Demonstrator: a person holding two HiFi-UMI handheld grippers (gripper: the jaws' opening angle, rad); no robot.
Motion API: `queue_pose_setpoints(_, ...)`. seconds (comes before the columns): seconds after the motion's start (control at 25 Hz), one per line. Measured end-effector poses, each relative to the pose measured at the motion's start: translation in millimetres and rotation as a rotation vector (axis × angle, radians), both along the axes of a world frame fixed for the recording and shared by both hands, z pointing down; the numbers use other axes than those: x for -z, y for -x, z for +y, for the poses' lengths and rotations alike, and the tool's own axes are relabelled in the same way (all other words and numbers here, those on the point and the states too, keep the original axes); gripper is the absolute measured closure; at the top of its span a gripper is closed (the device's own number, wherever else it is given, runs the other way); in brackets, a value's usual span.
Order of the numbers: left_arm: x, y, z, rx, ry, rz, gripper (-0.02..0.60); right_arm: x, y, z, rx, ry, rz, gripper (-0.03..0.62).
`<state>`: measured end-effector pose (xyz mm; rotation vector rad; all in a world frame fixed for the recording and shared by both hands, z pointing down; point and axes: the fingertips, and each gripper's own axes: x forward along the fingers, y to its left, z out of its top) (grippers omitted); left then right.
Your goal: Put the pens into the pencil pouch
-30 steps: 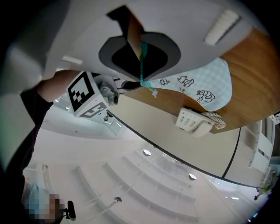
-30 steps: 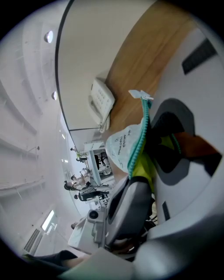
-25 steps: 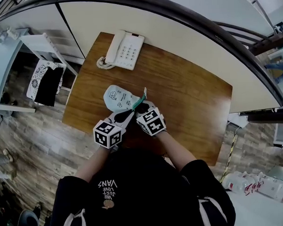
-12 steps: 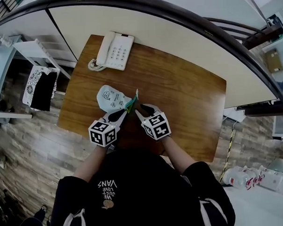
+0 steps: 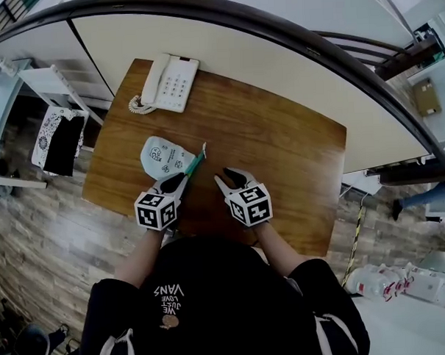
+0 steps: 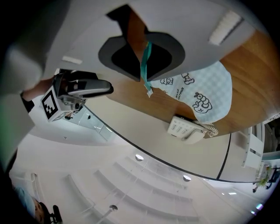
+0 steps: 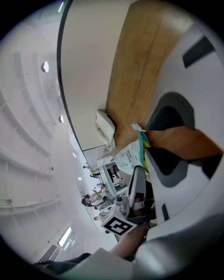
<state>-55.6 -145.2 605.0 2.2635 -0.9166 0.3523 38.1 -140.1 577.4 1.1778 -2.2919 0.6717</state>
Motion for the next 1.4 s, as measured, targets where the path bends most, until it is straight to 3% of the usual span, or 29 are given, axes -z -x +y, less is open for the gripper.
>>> queue_pose_setpoints(0.08, 0.7, -0.9, 1.6, 0.020, -0.002, -0.012, 0.546, 6.1, -4.8, 2.9, 0.000, -0.010, -0.011, 0.500)
queue_pose_setpoints(0.2, 1.5, -0.5, 4.9, 0.050, -0.001, -0.031, 0.483, 13.6, -11.0, 6.5, 0.006, -0.025, -0.022, 0.500)
queue_pose_setpoints(0.32, 4.8, 3.3, 9.7, 0.078, -0.021, -0.061, 0.479, 20.8, -16.7, 10.1, 0.003, -0.039, -0.042, 0.500)
queue_pose_setpoints(0.56, 34.0, 0.6, 14.8, 0.076, -0.149, -0.163, 0.472, 40.5, -26.9, 18.3, 0.002, -0.081, -0.105, 0.500)
queue_pose_setpoints(0.72, 67.1, -10.9, 14.7, 0.045, -0.265, -0.200, 0.472, 53.0, -35.1, 25.1, 0.028, -0.103, -0.061, 0.500)
queue_pose_setpoints(1.0, 121.2, -25.1, 11.5, 0.071, -0.334, -0.149, 0.477, 112.2, -49.3, 16.5, 0.033, -0.206, -0.073, 0.508)
queue_pose_setpoints(1.16, 142.5, -25.6, 13.2, 0.080, -0.371, -0.139, 0.544, 134.6, -52.2, 18.2, 0.019, -0.246, -0.123, 0.550)
queue_pose_setpoints(1.4, 159.7, -32.1, 18.6, 0.094, -0.393, -0.107, 0.569, 144.0, -51.9, 24.3, 0.034, -0.276, -0.145, 0.580)
